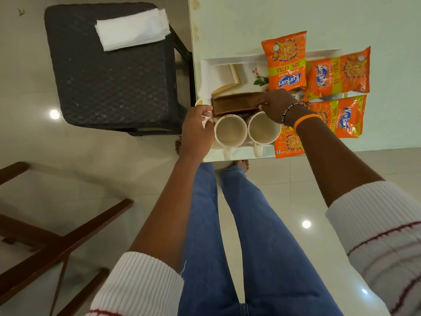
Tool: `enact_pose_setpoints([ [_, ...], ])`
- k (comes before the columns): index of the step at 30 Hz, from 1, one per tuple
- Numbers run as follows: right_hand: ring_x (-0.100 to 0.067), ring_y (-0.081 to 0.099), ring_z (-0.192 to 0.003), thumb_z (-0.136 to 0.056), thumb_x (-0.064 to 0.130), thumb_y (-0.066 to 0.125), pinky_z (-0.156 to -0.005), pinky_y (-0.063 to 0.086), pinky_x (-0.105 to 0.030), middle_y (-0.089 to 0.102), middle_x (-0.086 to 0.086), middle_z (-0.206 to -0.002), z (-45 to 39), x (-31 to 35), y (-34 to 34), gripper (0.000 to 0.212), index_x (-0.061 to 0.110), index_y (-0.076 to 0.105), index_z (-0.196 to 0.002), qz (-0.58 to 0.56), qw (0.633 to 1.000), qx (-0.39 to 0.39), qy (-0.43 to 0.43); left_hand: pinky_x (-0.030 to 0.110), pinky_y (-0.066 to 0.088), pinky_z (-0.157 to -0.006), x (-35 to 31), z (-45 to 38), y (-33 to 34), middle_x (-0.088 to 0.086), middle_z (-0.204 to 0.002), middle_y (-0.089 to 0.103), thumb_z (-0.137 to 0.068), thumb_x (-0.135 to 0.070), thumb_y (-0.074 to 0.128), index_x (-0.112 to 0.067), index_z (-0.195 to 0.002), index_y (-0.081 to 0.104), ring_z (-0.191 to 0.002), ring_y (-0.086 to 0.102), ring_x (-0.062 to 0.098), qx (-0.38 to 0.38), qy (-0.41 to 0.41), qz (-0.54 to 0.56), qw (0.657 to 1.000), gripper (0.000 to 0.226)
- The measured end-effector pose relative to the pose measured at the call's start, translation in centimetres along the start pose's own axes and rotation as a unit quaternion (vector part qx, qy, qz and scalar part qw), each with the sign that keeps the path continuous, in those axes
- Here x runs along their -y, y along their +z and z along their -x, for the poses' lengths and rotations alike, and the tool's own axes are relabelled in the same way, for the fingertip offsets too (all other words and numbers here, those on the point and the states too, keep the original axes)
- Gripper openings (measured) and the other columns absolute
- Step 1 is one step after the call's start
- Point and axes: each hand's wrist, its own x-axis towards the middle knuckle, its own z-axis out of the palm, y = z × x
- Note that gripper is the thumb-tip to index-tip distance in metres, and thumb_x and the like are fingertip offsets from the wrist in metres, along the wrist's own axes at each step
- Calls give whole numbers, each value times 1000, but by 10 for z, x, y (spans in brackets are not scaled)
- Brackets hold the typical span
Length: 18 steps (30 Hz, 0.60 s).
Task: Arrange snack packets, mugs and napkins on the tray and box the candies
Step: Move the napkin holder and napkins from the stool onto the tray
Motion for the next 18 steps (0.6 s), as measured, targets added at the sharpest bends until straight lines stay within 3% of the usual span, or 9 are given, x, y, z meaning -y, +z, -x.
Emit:
enact_pose_setpoints([
  [3, -35, 53, -118, -90, 6, 47, -98, 39, -33, 62, -21, -124, -2, 18, -7, 29, 4, 66, -111, -99, 991, -82, 24, 19, 44, -89, 3, -7, -16, 13, -120, 57, -88, 1, 47, -8, -115, 56, -102, 54, 14, -41, -24, 42, 998, 30],
  [5, -32, 57, -112, -88, 4, 49, -90, 36, -22, 66, -19, -117, -4, 44, -10, 25, 3, 69, -105, -178, 976, -128, 7, 8, 41, -84, 9, -16, -34, 14, -118, 58, -88, 1, 48, -8, -115, 57, -98, 53, 11, -83, -31, 65, 994, 30],
  [8, -24, 60, -95, -86, 0, 51, -75, 38, -11, 69, -17, -107, -14, 94, -8, 22, 2, 70, -98, -266, 955, -121, -45, 1, 39, -78, 18, -30, -61, 14, -116, 58, -88, 1, 48, -6, -113, 57, -97, 53, 11, -123, -35, 81, 988, 28],
  [11, -23, 61, -88, -88, 1, 50, -88, 50, -28, 70, -15, -103, -40, 142, -6, 22, 4, 69, -98, -325, 936, -122, -64, 0, 40, -76, 25, -51, -89, 8, -108, 58, -88, 1, 47, -8, -111, 58, -95, 53, 10, -153, -42, 108, 981, 27],
  [13, -20, 61, -88, -88, 5, 52, -85, 47, -22, 71, -7, -99, -61, 165, -4, 22, 7, 67, -104, -365, 920, -140, -43, -1, 41, -75, 29, -66, -105, 4, -105, 57, -89, 2, 47, -8, -110, 58, -89, 53, 4, -162, -43, 122, 978, 26],
  [14, -16, 59, -85, -88, 7, 53, -79, 45, -16, 69, 2, -91, -72, 175, -5, 24, 9, 64, -110, -401, 904, -148, -18, -1, 40, -74, 31, -74, -112, 2, -104, 57, -89, 2, 46, -8, -110, 59, -86, 53, 2, -164, -43, 124, 978, 26],
  [16, -13, 53, -84, -88, 10, 54, -76, 41, -17, 57, 14, -77, -99, 188, -8, 35, 8, 53, -122, -480, 862, -152, 54, -3, 40, -73, 36, -87, -126, 2, -104, 58, -90, 2, 45, -6, -111, 58, -84, 53, 0, -168, -44, 122, 977, 27],
  [18, -18, 49, -88, -87, 11, 55, -80, 38, -28, 56, 5, -81, -131, 194, -14, 48, 5, 40, -132, -545, 817, -129, 135, -1, 40, -73, 42, -99, -139, 5, -108, 60, -91, 0, 44, -6, -112, 58, -91, 54, 5, -172, -54, 125, 976, 27],
])
